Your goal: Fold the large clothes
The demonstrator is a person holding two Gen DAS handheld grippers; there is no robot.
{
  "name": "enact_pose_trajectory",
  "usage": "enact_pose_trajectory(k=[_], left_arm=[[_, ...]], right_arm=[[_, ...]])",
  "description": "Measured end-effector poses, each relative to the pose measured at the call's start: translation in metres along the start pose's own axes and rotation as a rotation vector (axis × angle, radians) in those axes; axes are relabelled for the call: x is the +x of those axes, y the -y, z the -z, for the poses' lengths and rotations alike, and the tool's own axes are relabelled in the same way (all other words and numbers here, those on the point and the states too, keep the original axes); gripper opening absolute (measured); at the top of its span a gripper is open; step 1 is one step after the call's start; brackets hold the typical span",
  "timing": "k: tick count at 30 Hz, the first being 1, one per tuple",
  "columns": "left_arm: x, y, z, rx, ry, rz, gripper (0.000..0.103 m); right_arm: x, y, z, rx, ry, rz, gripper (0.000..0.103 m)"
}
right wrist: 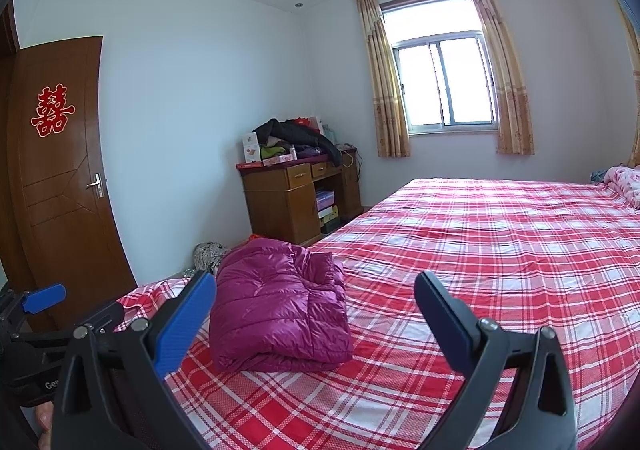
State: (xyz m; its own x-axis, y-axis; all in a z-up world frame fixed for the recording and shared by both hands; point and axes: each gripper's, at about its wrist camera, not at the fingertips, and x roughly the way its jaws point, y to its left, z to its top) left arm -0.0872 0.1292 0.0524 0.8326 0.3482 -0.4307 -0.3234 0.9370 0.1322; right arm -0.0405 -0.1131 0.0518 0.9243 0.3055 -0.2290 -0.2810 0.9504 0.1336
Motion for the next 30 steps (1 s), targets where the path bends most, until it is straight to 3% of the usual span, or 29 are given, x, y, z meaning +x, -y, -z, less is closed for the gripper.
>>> enact_pose_trajectory(k=[30], left_arm=[[0.009, -0.002, 0.000, 0.002, -0.015, 0.007, 0.089]], right_arm=[[-0.001, -0.001, 0.005, 0.005, 0.006, 0.015, 0.101]])
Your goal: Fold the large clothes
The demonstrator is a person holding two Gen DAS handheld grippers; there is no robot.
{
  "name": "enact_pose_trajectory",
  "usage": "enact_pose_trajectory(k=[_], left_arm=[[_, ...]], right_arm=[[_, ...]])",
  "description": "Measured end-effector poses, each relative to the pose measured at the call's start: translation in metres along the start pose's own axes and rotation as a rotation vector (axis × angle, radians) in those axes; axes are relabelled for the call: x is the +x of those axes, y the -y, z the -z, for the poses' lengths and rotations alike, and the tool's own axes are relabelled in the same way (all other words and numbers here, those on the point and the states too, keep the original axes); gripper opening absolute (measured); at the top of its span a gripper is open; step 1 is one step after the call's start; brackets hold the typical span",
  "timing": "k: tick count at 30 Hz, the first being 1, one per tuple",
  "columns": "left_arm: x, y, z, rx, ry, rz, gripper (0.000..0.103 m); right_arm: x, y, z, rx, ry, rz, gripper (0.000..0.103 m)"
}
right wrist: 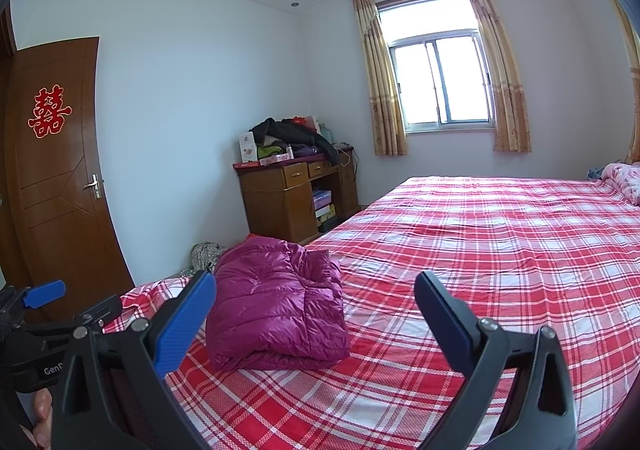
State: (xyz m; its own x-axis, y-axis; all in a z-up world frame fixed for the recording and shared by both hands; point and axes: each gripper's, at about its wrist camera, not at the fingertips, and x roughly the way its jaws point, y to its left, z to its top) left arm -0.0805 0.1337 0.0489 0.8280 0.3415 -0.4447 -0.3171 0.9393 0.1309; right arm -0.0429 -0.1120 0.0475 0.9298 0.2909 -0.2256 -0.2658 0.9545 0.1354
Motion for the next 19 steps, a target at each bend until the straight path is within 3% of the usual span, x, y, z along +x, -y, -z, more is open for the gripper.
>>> enact_pose_trajectory(k=[10, 19], left_arm=[[0.010, -0.005, 0.001, -0.040, -0.043, 0.153, 0.089], [0.018, -0.001, 0.003, -0.020, -0.055, 0.079, 0.089]], right_arm=[[0.001, -0.002, 0.001, -0.001, -0.009, 0.002, 0.101], [0.003, 0.001, 0.003, 0.008, -0.012, 0.010, 0.101]])
